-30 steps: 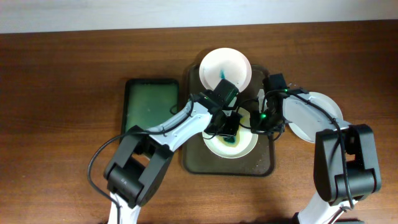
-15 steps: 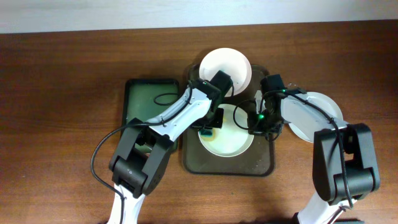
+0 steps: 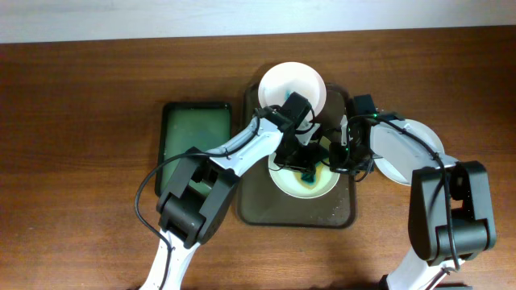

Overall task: Clean dirty plates on tray and stack at the side
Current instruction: 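Pick up the sponge with the left gripper and scrub the held plate, then put the sponge back in the water tray with the left gripper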

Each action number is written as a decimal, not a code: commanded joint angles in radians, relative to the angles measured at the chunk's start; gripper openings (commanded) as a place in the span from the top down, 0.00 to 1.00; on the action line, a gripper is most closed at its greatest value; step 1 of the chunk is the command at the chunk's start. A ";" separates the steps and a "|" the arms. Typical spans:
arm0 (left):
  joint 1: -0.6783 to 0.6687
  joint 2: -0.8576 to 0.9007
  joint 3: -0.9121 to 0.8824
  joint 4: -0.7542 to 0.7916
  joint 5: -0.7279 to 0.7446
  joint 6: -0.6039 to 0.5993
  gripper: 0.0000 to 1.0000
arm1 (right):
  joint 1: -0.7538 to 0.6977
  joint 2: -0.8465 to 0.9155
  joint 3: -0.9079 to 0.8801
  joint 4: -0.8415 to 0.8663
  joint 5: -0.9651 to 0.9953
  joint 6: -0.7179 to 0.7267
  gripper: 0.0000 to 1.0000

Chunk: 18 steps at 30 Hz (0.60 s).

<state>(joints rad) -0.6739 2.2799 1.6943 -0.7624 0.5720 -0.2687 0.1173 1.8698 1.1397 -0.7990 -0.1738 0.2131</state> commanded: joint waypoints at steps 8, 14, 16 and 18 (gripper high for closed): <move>0.192 0.050 0.241 -0.458 -0.718 -0.040 1.00 | 0.024 0.035 -0.018 0.005 -0.002 -0.015 0.96; 0.228 0.028 0.406 -0.634 -0.607 -0.043 1.00 | 0.024 0.035 -0.018 -0.001 -0.002 -0.015 0.96; 0.252 -0.040 0.470 -0.679 -0.575 -0.040 1.00 | 0.024 0.035 -0.018 -0.005 -0.002 -0.015 0.96; 0.302 -0.123 0.479 -0.692 -0.582 -0.040 1.00 | 0.024 0.035 -0.018 -0.004 -0.002 -0.015 0.96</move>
<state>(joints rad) -0.4297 2.2929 2.1304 -1.4372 -0.0036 -0.2993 0.1493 1.8805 1.1397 -0.7883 -0.2600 0.2089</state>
